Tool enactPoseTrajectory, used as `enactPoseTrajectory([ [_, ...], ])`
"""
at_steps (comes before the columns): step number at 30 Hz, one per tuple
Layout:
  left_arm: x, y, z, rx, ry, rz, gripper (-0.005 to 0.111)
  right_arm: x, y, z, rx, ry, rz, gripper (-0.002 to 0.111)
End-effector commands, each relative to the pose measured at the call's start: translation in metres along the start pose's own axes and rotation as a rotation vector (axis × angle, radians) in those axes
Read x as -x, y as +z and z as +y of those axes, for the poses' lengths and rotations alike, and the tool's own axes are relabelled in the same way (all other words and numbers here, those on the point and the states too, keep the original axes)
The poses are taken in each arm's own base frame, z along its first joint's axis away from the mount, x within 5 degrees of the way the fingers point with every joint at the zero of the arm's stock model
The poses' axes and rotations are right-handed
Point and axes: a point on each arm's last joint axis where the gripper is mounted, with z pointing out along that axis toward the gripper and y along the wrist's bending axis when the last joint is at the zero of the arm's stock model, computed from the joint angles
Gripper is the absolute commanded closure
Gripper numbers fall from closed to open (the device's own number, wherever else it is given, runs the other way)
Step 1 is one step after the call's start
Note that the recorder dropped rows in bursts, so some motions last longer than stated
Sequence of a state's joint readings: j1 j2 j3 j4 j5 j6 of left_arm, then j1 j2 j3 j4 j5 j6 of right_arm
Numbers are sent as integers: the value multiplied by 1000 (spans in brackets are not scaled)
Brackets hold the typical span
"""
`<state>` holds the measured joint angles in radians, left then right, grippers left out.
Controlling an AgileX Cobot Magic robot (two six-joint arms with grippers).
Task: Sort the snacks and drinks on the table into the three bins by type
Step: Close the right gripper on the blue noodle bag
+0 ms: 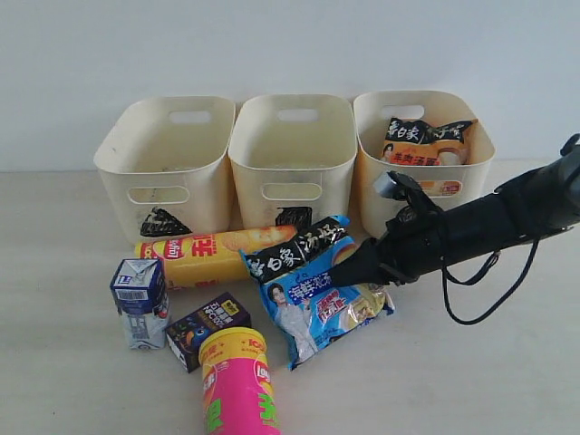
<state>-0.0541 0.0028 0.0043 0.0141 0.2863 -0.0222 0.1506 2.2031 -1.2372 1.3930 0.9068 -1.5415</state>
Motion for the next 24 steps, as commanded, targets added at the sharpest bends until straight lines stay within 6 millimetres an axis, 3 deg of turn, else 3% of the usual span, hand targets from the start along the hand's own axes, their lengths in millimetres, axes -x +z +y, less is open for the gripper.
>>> enactPoseTrajectory([
  [1,2,-1,0,1,-12,-10,102,0,-1,-3,-33,-22,13,107],
  [6,2,-1,0,1,-12,-10,102,10,-13,6,-65,-42,14,109],
  [14,2,-1,0,1,-12,-10,102,37,-43,39,-70,-92,-23,109],
  [24,2,-1,0,1,-12,-10,102,49,-65,63,-72,-116,-24,109],
])
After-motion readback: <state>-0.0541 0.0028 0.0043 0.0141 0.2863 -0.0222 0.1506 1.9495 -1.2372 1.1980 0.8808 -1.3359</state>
